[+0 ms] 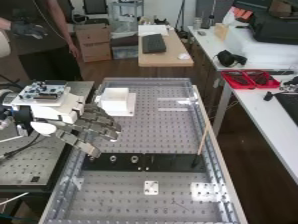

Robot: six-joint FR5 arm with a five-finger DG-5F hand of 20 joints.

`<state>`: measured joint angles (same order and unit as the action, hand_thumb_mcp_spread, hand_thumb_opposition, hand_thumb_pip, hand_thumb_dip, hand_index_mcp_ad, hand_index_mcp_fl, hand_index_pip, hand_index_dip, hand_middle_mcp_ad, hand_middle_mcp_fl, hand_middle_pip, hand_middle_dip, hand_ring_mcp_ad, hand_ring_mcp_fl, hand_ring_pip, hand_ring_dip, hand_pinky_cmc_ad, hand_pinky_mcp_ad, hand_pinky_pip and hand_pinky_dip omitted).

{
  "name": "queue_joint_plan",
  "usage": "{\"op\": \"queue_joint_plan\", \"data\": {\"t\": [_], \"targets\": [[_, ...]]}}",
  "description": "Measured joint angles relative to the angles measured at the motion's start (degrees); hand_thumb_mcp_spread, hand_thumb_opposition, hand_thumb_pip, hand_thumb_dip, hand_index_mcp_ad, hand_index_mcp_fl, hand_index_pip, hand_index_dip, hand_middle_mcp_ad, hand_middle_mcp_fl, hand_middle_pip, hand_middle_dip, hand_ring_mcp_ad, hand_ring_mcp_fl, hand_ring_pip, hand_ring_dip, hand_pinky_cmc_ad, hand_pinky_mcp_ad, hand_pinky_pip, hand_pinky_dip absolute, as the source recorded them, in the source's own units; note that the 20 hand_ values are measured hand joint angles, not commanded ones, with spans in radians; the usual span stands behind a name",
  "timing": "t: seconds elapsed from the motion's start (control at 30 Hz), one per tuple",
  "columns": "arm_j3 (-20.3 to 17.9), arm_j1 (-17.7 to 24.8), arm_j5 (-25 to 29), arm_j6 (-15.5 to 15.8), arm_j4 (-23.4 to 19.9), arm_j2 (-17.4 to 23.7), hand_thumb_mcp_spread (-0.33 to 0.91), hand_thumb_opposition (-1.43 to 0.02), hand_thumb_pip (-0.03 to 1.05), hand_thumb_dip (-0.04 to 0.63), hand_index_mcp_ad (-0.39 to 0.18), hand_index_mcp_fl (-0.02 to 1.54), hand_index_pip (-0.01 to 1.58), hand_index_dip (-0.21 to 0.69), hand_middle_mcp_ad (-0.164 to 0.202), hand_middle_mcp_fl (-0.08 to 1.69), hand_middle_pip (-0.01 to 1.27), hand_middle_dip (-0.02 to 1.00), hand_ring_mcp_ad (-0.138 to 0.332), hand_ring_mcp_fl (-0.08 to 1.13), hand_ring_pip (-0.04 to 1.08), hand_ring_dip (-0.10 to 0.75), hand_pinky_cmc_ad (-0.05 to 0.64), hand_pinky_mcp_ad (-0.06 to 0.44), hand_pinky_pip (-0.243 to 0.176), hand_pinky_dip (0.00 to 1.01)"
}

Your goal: Grab the smaller nut and place it in the white container

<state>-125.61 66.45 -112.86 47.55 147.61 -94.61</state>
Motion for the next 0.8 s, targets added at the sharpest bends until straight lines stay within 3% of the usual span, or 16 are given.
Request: {"op": "queue_joint_plan", "data": {"t": [0.2, 0.27, 0.8], "targets": [[-0.9, -1.0, -0.8, 1.8, -2.5, -2.5, 0.36, -0.83, 0.57, 0.164, -0.129, 0.02, 1.00, 0.016, 0.072, 0.10, 0.13, 0.30, 0.162, 0.01, 0.10, 0.138, 0.463, 0.360, -0.098, 0.42], [-1.0, -1.2, -1.0, 2.3, -3.0, -3.2, 0.35, -0.84, 0.62, 0.161, -0.129, 0.02, 1.03, 0.016, 0.070, 0.10, 0.13, 0.30, 0.145, 0.01, 0.11, 0.138, 0.466, 0.361, -0.089, 0.42], [-1.2, -3.7, -4.4, 4.8, -7.9, -8.0, 0.40, -0.86, 0.61, 0.176, -0.155, 0.01, 1.33, 0.016, 0.068, 0.10, 0.13, 0.30, 0.131, 0.01, 0.11, 0.138, 0.433, 0.326, -0.061, 0.33]]}}
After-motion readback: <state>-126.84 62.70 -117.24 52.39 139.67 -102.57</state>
